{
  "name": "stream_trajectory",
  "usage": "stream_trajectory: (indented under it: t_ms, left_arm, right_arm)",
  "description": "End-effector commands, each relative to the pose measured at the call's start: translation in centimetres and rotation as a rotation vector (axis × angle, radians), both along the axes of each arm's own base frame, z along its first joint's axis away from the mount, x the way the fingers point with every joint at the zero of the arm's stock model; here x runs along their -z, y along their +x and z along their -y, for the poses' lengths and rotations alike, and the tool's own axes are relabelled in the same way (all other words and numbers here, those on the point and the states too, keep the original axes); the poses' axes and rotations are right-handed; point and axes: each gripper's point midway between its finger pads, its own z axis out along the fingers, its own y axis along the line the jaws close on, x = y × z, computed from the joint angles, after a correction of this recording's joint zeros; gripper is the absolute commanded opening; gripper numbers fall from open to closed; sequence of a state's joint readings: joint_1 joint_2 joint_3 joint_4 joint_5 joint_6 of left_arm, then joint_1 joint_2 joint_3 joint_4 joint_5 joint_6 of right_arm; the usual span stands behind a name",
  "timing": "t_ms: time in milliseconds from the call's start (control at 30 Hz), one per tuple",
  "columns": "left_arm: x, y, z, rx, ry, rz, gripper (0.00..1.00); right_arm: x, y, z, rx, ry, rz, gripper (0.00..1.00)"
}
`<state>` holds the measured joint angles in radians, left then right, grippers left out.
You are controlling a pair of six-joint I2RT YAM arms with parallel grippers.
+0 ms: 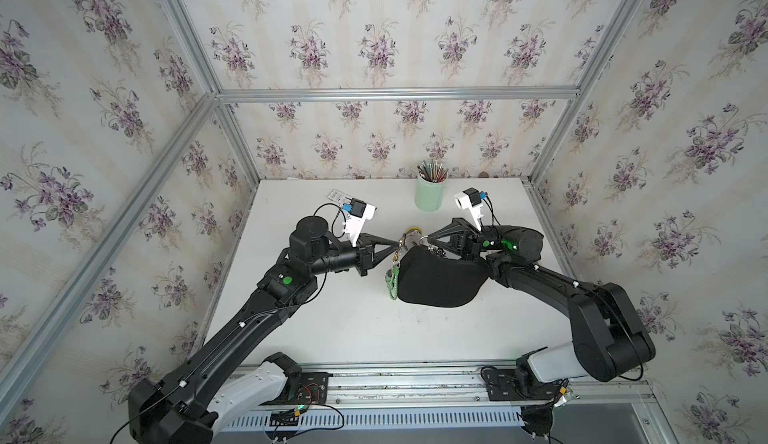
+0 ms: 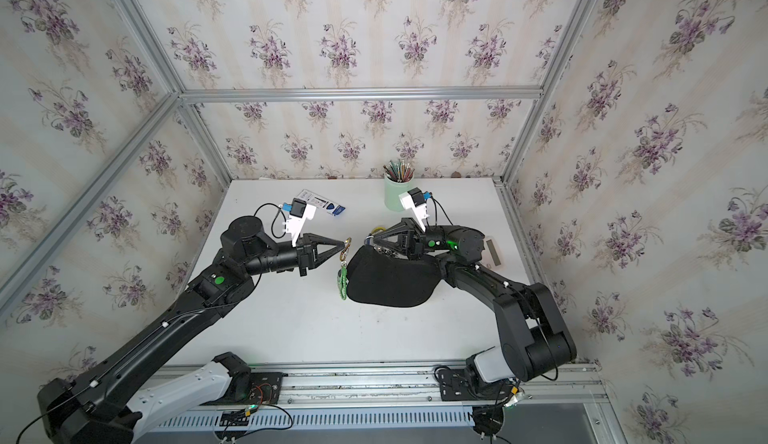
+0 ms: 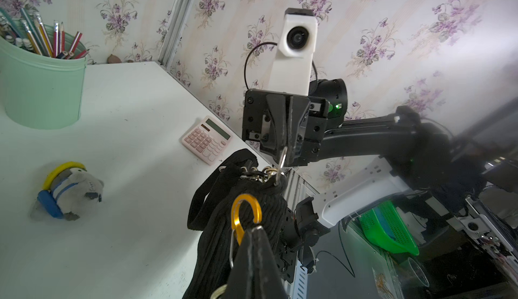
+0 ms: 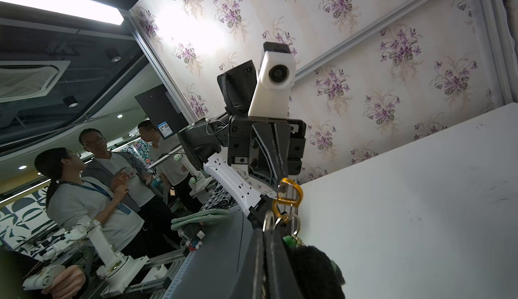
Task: Remove the decoration from the bag
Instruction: Remove the decoration item from the bag, then place the decoration item at the center of the board.
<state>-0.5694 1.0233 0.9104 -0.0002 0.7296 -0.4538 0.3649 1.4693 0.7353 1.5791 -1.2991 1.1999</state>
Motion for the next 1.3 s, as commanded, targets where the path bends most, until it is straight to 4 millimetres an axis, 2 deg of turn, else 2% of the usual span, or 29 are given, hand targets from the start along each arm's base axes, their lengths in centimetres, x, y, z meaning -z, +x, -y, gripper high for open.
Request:
stream_trajectory:
  t_ms: [0,133,233,367,633,800,867,1100,1133,1167,1267]
  left_arm:
    - [-0.5,0.9,-0.2,-0.020,-0.024,0.032,0.05]
    - [1.2,2.3,-1.2,-0.067,-0.011,-0.001,0.04]
    - [3.5,3.8,-2.3,-0.134,0.025,-0.047,0.04]
    - [7.2,5.7,-3.7,-0.236,0.096,-0.113,0.04]
    - [13.7,9.1,-6.6,-0.410,0.199,-0.250,0.01]
    - [17.1,10.4,-7.3,-0.446,0.263,-0.338,0.01]
    - [18.0,10.7,-7.3,-0.442,0.300,-0.368,0.06]
    - [19.4,11.9,-8.0,-0.479,0.410,-0.422,0.36]
    - [19.3,12.0,-8.1,-0.487,0.422,-0.420,0.38]
    - [20.4,12.2,-8.3,-0.490,0.455,-0.446,0.40]
    - [20.6,12.2,-8.5,-0.496,0.484,-0.456,0.40]
  right_arm:
    - [0.6,1.6,-0.1,0.067,0.006,0.038,0.00]
    - [1.9,3.5,0.4,0.142,-0.041,0.006,0.00]
    - [3.4,5.2,0.7,0.233,-0.113,-0.011,0.00]
    - [4.3,6.5,0.9,0.326,-0.191,-0.005,0.00]
    - [5.1,7.3,1.3,0.392,-0.250,-0.032,0.00]
    - [4.7,7.1,1.7,0.426,-0.276,-0.031,0.00]
    - [4.3,6.9,1.9,0.437,-0.282,-0.030,0.00]
    - [3.4,6.0,2.4,0.460,-0.304,-0.032,0.00]
    - [3.4,5.9,2.5,0.462,-0.306,-0.032,0.00]
    - [3.5,5.9,2.6,0.468,-0.316,-0.036,0.00]
    - [4.1,6.1,2.8,0.490,-0.346,-0.055,0.00]
